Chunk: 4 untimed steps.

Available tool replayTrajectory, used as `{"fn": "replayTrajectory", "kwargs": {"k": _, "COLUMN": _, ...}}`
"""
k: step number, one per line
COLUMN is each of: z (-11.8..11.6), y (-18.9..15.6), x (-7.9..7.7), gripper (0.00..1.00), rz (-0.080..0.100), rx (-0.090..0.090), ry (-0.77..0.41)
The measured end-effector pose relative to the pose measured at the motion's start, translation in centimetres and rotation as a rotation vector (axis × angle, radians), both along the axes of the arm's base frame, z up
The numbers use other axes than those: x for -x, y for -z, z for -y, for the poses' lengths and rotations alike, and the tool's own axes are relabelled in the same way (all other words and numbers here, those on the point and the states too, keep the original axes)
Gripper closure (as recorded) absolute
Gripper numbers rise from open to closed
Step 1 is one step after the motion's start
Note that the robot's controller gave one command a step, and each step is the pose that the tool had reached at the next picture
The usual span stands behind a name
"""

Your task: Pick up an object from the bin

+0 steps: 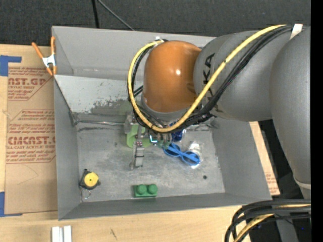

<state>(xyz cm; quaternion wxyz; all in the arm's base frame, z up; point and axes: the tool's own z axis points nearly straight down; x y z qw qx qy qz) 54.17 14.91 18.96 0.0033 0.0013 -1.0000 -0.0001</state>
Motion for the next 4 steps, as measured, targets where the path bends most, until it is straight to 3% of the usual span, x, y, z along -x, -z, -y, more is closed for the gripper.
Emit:
{"fn": "replayTrajectory", "kwargs": {"k": 1, "z": 6.2, "y": 12.4, "x": -4.8, "gripper": 0.0, "rz": 0.003, "rx": 0.002, "ry": 0.193}}
{"fn": "replayTrajectory", "kwargs": {"k": 2, "z": -9.2, "y": 8.9, "x": -2.1, "gripper": 0.0, "rz": 0.008, "rx": -0.005, "ry": 0.134}}
{"fn": "replayTrajectory", "kwargs": {"k": 3, "z": -9.0, "y": 8.0, "x": 4.6, "gripper": 0.0, "rz": 0.003, "rx": 0.001, "ry": 0.064}}
{"fn": "replayTrajectory", "kwargs": {"k": 4, "z": -9.3, "y": 12.2, "x": 6.1, "gripper": 0.0, "rz": 0.007, "rx": 0.0, "ry": 0.065}}
